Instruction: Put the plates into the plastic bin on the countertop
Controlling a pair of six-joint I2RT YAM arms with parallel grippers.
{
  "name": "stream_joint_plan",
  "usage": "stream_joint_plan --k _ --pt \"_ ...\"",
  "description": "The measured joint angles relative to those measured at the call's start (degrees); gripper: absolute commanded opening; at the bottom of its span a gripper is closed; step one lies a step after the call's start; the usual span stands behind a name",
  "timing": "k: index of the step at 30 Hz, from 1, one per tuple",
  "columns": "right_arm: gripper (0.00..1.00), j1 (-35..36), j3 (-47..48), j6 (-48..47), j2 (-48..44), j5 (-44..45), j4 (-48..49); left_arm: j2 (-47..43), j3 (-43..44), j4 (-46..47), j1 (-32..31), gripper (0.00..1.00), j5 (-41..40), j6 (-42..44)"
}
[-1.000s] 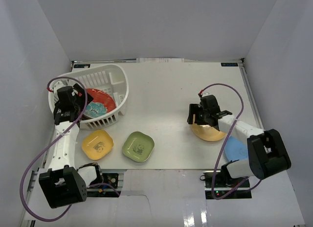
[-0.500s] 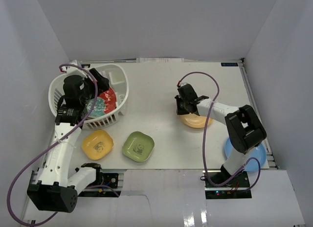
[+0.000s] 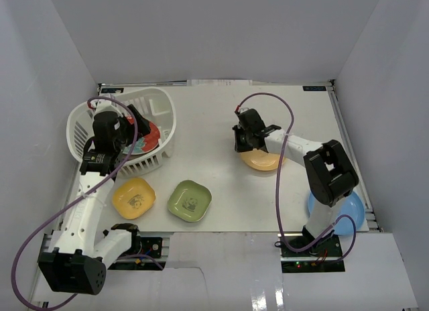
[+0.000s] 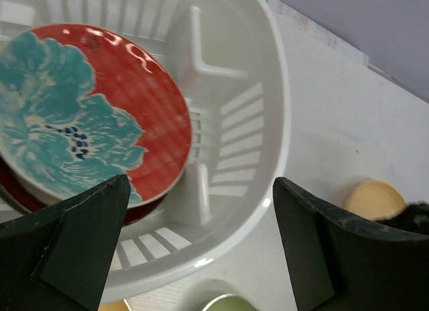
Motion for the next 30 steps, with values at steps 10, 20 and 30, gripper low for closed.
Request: stream_joint_plan --k 10,20,30 --pt "0.78 -0.3 9.1 -2.1 -1.0 -5.4 -1.0 1.8 2.4 4.9 -11.7 0.98 20.6 -4.3" --pt "0.29 -24.0 -26.4 6.3 -43.1 7.2 -2.9 18.3 3.6 11.1 -37.7 0.90 17.5 -6.1" --pt "0.82 -31.8 -39.7 11.2 -60.0 21.1 -14.1 37.0 8.3 16.7 -41.3 0.87 10.3 -7.6"
